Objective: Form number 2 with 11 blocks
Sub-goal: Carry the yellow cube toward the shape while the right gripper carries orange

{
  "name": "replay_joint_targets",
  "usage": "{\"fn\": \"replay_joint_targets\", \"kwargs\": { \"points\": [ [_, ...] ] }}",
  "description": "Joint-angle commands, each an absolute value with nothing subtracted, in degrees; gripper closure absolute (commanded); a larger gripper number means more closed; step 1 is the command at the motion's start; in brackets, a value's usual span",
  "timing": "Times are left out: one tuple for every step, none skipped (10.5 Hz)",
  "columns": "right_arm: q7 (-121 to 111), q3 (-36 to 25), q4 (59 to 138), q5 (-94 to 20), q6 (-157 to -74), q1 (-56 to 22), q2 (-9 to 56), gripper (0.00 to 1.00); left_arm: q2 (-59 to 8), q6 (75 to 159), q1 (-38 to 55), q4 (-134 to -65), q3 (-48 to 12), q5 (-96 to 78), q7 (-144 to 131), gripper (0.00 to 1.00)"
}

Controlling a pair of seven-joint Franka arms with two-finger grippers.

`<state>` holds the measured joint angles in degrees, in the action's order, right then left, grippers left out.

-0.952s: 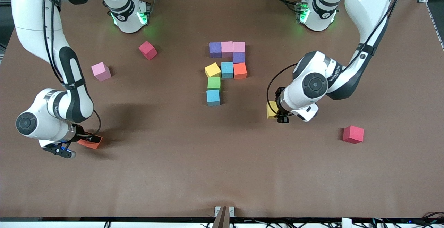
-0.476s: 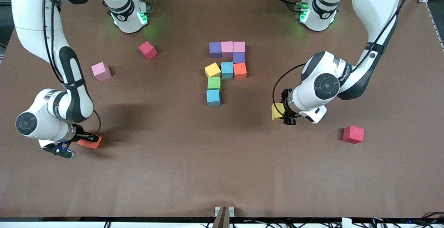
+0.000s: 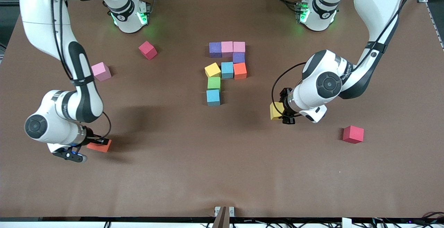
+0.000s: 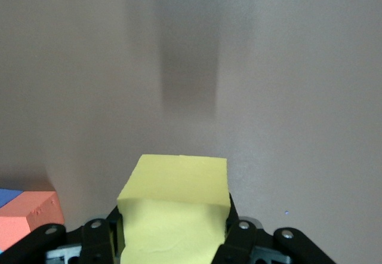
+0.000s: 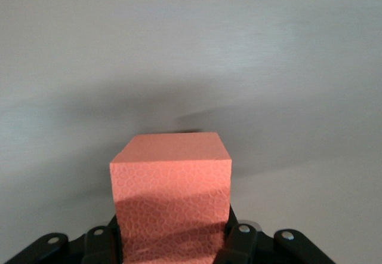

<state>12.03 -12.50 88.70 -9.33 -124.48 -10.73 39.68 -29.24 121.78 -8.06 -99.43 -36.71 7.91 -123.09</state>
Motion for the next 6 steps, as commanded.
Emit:
{"fn": "replay_joint_targets", "kwargs": {
  "points": [
    [21.92, -12.57, 87.89, -9.84, -121.91, -16.41, 38.06, 1.0, -27.77, 121.99, -9.93, -100.63, -38.41, 6.59, -122.17, 0.62],
    [26.06, -12.57, 87.89, -9.84, -121.73, -18.87, 37.71, 1.0, -27.77, 121.82, -9.93, -100.63, -38.5, 6.59, -122.17, 0.62],
    [30.02, -12.57, 87.8, -9.93, -121.73, -21.77, 37.62, 1.0, -27.77, 121.64, -10.02, -100.72, -38.5, 6.59, -122.17, 0.62],
    [34.58, -12.57, 87.19, -10.98, -121.73, -24.75, 37.62, 1.0, -27.69, 121.12, -10.02, -100.72, -38.5, 6.59, -122.17, 0.62],
    [38.98, -12.57, 86.14, -12.47, -121.73, -28.09, 37.62, 1.0, -27.69, 120.94, -9.93, -100.64, -38.5, 6.59, -122.08, 0.62],
    [43.46, -12.57, 85.44, -13.35, -121.73, -31.34, 37.7, 1.0, -27.69, 120.94, -10.02, -100.63, -38.5, 6.59, -122.08, 0.62]
  ]
}}
